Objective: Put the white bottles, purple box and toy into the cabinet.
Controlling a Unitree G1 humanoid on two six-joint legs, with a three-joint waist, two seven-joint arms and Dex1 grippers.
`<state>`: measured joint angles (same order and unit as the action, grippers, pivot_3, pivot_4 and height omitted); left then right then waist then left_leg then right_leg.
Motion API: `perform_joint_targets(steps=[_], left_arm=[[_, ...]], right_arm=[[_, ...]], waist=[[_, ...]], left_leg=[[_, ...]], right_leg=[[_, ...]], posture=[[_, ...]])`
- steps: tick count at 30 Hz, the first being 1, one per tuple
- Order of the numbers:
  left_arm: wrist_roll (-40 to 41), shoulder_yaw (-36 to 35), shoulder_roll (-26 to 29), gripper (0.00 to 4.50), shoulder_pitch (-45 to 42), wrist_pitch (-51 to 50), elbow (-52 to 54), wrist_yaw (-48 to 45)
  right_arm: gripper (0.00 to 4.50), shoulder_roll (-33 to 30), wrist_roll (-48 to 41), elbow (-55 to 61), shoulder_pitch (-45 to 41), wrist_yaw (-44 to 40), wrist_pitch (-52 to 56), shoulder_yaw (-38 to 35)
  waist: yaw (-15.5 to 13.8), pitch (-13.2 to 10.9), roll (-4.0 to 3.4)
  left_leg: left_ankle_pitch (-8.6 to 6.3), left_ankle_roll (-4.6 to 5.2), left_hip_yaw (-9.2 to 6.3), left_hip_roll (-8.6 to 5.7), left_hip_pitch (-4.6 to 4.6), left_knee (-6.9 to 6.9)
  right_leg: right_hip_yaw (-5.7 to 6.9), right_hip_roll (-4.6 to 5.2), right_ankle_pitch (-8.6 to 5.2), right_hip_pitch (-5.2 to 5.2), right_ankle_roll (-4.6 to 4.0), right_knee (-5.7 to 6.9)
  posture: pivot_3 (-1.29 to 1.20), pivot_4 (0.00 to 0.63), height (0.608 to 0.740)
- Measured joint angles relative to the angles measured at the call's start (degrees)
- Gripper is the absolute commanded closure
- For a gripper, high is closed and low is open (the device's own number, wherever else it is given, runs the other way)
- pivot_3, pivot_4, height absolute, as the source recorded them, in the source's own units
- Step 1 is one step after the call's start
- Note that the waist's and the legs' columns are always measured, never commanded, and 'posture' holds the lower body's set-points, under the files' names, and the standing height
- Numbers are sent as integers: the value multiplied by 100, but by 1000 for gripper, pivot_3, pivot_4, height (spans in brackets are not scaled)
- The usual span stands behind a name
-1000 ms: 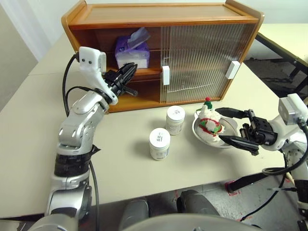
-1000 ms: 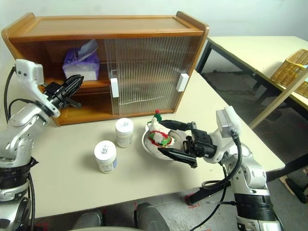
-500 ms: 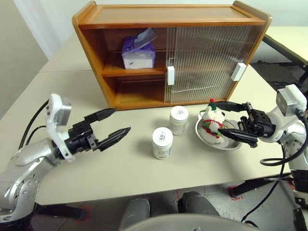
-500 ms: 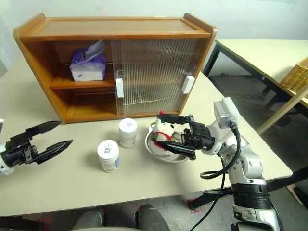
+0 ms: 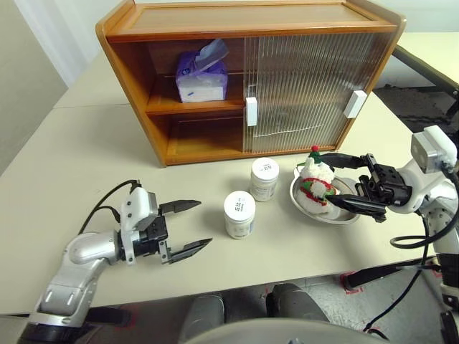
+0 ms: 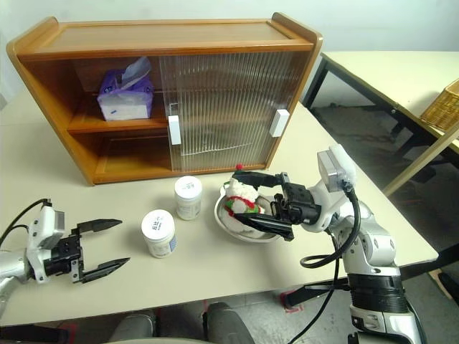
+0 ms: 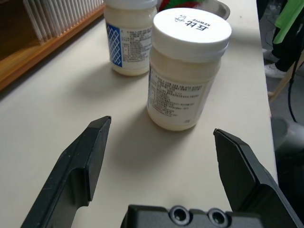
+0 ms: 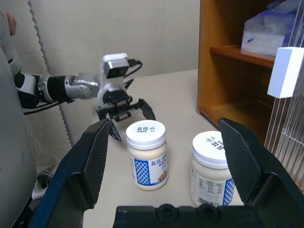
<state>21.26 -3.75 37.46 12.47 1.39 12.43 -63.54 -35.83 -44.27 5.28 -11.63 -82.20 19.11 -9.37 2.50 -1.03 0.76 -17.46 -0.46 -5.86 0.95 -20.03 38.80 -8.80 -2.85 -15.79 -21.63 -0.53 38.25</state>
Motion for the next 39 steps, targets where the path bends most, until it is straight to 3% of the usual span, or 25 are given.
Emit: perform_joint_targets(steps=[10,33,36,38,39], left_arm=[[-404,585,-306,34,-468,610,-582,74],[-669,1379,-694,34,-1107,194,-1178,243],[-762,1399,-709,636,-1140,173,-1295,305],[-769,1432,-722,1308,-1149,140,-1299,290],[-769,1433,-722,1363,-1157,127,-1300,282]], right_arm=[[0,-96,142,175,104,-13,-7,159],[0,-249,138,378,114,147,109,163],[0,-272,138,378,118,146,106,162],[0,-284,139,374,127,132,97,160],[0,-288,139,371,132,123,94,160]], waist=[[33,-1,-5],[127,-4,-6],[156,-4,-6],[163,-4,-6],[164,-3,-6]], left_leg=[[1,3,5,0,1,-1],[1,4,20,-4,-2,-4],[1,5,20,-4,-3,-4],[3,7,19,-9,-3,-4],[4,10,19,-11,-3,-3]], right_leg=[[0,-1,1,3,1,0],[-4,-3,-5,5,12,-4],[-3,-5,-9,7,18,-4],[-3,-5,-12,9,24,-4],[-3,-6,-14,12,27,-4]], posture=[[-80,41,740],[-121,33,740],[-121,31,740],[-121,30,740],[-116,32,740]])
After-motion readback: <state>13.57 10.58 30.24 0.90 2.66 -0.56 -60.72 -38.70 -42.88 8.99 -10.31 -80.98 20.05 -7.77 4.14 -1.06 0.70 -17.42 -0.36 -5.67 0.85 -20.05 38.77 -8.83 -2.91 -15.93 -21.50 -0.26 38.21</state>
